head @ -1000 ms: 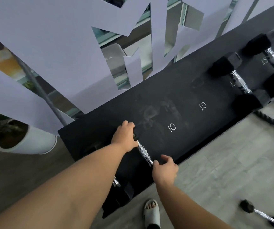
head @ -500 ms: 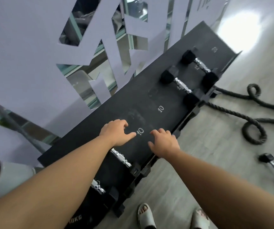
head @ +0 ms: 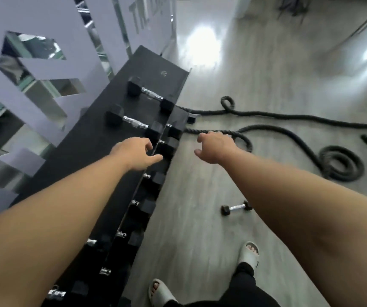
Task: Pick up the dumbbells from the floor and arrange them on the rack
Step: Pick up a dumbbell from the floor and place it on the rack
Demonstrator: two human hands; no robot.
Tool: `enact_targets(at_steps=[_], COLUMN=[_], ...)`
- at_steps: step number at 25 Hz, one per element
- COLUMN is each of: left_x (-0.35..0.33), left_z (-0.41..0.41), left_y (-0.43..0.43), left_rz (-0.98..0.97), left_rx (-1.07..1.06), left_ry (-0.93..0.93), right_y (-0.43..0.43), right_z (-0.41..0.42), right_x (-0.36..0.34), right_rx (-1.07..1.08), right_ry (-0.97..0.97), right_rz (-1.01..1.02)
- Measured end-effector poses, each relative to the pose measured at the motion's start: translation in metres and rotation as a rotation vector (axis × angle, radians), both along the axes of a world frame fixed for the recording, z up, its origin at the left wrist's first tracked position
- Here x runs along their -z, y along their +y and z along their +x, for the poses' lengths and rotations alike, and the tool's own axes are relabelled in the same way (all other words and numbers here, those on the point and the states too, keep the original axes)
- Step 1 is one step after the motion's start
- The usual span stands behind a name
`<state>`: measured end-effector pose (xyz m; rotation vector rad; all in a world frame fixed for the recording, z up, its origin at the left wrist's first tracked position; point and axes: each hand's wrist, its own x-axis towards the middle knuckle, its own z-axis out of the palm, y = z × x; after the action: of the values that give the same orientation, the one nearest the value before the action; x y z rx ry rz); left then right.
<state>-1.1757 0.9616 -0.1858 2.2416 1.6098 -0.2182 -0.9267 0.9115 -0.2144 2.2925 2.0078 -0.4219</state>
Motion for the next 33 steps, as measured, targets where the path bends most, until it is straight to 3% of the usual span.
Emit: enact_targets(at_steps=[8, 12, 22, 28, 33], left_x=[0.043, 0.077, 0.198, 0.337, 0.49], left_z=[0.227, 0.311, 0.382, 0.397, 0.405], left_y=[-0.031, -0.05, -0.031, -0.032, -0.022], left_rz=[-0.074, -0.142, -0.295, -0.446, -0.51], left_rx=[-0.006, -0.047, -0.121, -0.176, -0.241], left_ry=[-0.037, -0.093, -0.063, -0.051, -0.043], right_y=[-0.046, -0.06, -0.062, -0.055, -0.041], right_z=[0.248, 0.327, 0.39, 0.401, 0.398], right_x=[0.031, 0.065, 0.206, 0.332, 0.48], right_rx=[0.173, 0.207, 0.311, 0.358, 0.378], right_ry=[0.043, 0.064, 0.193, 0.241, 0.26], right_rz=[-0.132, -0.22, -0.407, -0.484, -0.481])
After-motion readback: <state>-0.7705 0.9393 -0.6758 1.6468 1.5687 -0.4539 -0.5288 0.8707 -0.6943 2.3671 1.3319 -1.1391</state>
